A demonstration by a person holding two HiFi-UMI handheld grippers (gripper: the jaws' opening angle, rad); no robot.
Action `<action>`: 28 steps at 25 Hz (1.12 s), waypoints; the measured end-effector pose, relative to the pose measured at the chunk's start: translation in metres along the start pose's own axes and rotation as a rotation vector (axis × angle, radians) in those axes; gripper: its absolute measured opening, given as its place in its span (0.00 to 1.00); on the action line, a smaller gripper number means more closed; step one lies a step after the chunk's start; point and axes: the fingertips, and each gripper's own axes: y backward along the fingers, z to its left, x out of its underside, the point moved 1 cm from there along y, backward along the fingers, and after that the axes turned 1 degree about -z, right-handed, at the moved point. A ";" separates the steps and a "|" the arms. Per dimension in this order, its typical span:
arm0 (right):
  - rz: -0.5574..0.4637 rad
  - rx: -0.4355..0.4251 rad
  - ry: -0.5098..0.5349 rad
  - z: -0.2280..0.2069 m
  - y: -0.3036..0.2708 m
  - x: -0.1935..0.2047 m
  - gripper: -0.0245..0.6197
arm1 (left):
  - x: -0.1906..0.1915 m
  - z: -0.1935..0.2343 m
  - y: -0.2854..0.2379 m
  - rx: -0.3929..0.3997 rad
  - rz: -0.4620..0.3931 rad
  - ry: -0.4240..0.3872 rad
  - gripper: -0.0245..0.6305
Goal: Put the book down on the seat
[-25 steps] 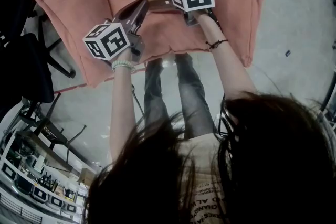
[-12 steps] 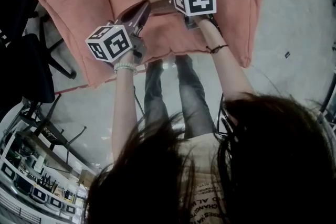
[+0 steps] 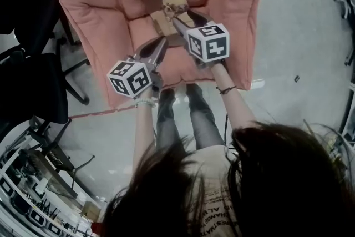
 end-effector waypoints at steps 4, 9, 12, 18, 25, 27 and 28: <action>-0.027 -0.025 -0.008 0.013 0.020 -0.019 0.34 | -0.021 -0.020 0.007 -0.004 -0.039 -0.015 0.03; -0.060 -0.060 -0.029 0.026 0.043 -0.035 0.29 | -0.039 -0.040 0.019 -0.018 -0.082 -0.027 0.03; -0.087 -0.081 -0.018 0.035 0.056 -0.048 0.26 | -0.052 -0.053 0.024 -0.015 -0.106 -0.046 0.03; -0.097 -0.109 -0.016 0.063 0.098 -0.049 0.20 | -0.055 -0.094 0.049 -0.003 -0.118 -0.056 0.03; -0.158 -0.175 0.034 0.088 0.134 -0.073 0.16 | -0.069 -0.133 0.066 0.022 -0.151 -0.129 0.03; -0.172 -0.188 0.044 0.094 0.145 -0.078 0.15 | -0.068 -0.142 0.071 0.024 -0.149 -0.149 0.03; -0.181 -0.195 0.045 0.096 0.150 -0.081 0.14 | -0.069 -0.146 0.073 0.024 -0.153 -0.155 0.03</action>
